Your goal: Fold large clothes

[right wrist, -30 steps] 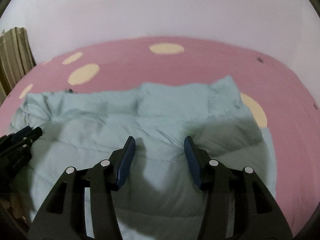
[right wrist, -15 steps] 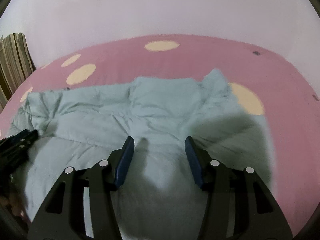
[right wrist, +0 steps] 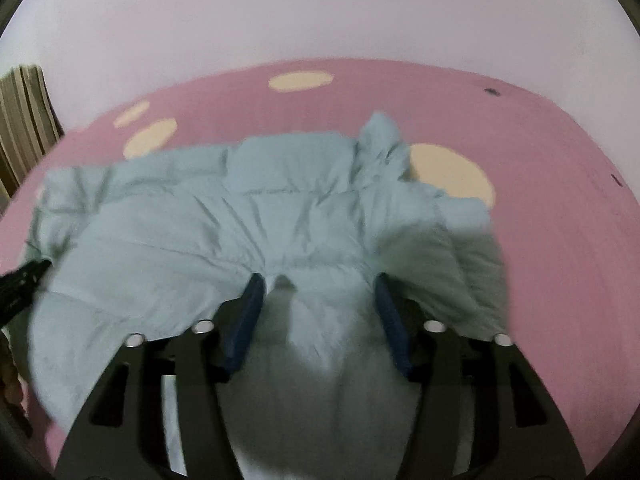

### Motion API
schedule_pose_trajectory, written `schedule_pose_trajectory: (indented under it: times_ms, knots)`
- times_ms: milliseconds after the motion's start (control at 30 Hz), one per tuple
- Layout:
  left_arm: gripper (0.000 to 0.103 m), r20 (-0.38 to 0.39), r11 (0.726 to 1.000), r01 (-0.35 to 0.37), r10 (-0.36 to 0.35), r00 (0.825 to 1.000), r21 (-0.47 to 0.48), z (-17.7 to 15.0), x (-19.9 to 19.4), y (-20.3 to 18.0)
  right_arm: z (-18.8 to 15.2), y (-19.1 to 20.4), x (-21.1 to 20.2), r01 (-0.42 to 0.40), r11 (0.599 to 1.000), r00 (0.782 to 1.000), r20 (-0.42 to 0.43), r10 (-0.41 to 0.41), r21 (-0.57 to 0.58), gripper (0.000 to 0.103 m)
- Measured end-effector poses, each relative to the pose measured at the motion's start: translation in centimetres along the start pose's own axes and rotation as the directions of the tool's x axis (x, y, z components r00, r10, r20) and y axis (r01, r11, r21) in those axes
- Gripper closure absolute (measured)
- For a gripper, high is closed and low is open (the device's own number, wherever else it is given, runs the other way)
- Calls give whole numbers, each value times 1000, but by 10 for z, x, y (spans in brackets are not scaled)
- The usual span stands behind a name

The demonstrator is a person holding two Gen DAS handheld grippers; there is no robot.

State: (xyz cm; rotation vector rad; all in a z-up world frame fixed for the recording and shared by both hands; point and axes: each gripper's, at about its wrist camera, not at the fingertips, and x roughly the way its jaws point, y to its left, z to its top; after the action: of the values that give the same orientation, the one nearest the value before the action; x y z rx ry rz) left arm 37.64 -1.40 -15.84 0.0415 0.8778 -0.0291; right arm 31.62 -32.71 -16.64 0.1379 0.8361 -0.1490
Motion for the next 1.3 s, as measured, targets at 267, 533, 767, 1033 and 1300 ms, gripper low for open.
schedule_pose_trajectory:
  times_ms: [267,533,767,1033,1300]
  knots:
    - [24,-17,981,-18,15,1000,-194,-45,-36,64,-31,-47,-37,42,993,999,-20,-40,107,20]
    - [21,-70,951,133,-158,985,-280,-48,-6,73,-44,-64,-2,-19,977,991,-126,47,212,13]
    - [79,-52,968,178,-190,981,-179,-42,-4,45,-46,-51,-1,-54,982,988,-130,78,181,58]
    - [92,-4,966,184,-188,982,-180,-48,-31,53,-55,-44,-26,-118,968,985,-98,143,223,83]
    - [92,-10,971,154,-159,987,-185,-79,-71,79,-84,-31,-63,-168,963,975,-109,194,210,85]
